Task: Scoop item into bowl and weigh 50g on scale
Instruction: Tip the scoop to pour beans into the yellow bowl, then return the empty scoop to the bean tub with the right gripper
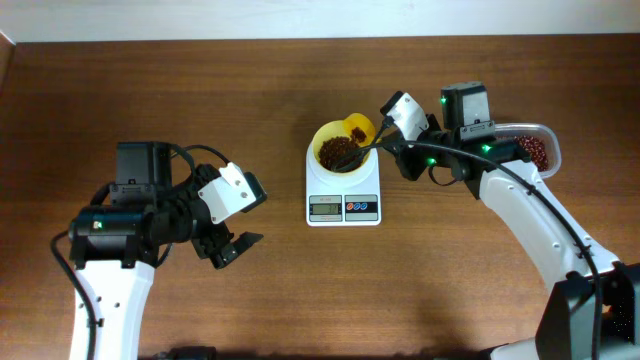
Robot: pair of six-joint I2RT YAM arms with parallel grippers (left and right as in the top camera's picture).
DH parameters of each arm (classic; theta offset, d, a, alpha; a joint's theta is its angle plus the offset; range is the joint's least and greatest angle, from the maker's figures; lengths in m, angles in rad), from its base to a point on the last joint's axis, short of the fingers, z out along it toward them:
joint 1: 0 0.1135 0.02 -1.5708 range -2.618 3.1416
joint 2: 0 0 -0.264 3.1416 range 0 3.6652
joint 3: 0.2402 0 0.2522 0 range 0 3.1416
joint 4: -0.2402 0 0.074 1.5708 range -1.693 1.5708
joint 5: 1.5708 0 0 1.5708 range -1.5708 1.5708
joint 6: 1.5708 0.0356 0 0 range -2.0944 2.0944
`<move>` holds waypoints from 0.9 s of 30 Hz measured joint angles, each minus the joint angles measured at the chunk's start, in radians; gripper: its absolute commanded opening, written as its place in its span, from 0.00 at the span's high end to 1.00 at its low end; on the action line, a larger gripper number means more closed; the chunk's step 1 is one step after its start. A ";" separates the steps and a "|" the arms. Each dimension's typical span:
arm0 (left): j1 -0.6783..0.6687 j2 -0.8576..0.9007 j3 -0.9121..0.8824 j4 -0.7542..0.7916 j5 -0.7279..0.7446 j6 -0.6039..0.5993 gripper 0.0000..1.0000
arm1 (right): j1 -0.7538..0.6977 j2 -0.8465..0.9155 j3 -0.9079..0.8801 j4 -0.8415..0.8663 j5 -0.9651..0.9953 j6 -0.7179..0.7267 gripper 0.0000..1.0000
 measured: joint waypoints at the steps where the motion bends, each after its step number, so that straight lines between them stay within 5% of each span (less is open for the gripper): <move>1: 0.000 0.000 0.000 0.000 0.000 0.000 0.01 | 0.000 0.000 0.000 0.000 0.003 0.000 0.96; 27: 0.000 0.000 0.000 0.000 0.000 0.000 0.01 | 0.004 0.000 0.000 0.049 0.018 -0.001 0.96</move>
